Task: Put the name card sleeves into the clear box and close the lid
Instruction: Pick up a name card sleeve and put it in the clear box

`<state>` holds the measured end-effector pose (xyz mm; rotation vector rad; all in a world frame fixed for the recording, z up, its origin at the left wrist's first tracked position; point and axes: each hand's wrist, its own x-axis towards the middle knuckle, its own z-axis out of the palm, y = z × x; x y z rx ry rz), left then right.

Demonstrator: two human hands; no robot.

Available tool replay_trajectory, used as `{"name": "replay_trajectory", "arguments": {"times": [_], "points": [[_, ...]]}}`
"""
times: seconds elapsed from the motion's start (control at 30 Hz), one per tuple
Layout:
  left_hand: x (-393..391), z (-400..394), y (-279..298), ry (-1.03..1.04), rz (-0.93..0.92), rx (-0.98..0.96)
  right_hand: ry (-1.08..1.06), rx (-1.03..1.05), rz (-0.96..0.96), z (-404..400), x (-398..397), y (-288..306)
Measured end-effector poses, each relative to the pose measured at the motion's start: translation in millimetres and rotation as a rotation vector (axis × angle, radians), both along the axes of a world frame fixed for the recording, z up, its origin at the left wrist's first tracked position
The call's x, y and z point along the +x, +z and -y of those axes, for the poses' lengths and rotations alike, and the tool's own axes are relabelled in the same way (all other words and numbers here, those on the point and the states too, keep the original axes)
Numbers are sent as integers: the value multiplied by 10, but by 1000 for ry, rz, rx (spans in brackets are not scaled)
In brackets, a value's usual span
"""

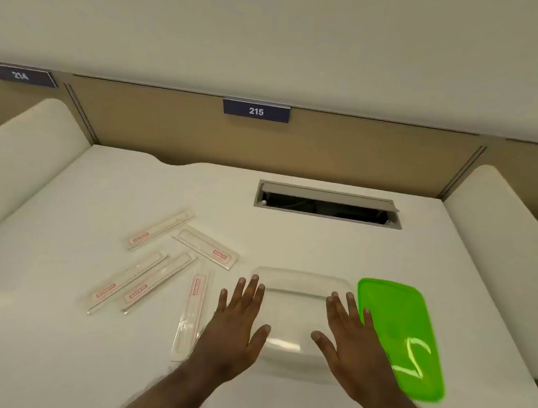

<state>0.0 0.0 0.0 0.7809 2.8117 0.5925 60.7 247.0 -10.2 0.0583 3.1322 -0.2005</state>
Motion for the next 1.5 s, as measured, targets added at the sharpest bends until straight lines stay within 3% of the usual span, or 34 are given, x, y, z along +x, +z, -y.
{"name": "replay_trajectory", "arguments": {"times": [0.47,0.6,0.83,1.03,1.17,1.3,1.5], "points": [[333,42,-312,-62,36,-164,-53,76,86,-1,256,-360],[343,66,-277,-52,51,-122,-58,91,67,60,243,-321],[149,436,-317,262,22,110,109,-16,-46,449,-67,-64],[21,863,-530,502,40,3,338,-111,-125,1217,-518,246],[66,1041,-627,568,90,-76,482,87,-68,1750,-756,228],[148,1023,-624,695,96,30,551,180,57,2057,-844,89],[186,1000,-624,764,285,162,583,227,151,2160,-897,-91]]}}
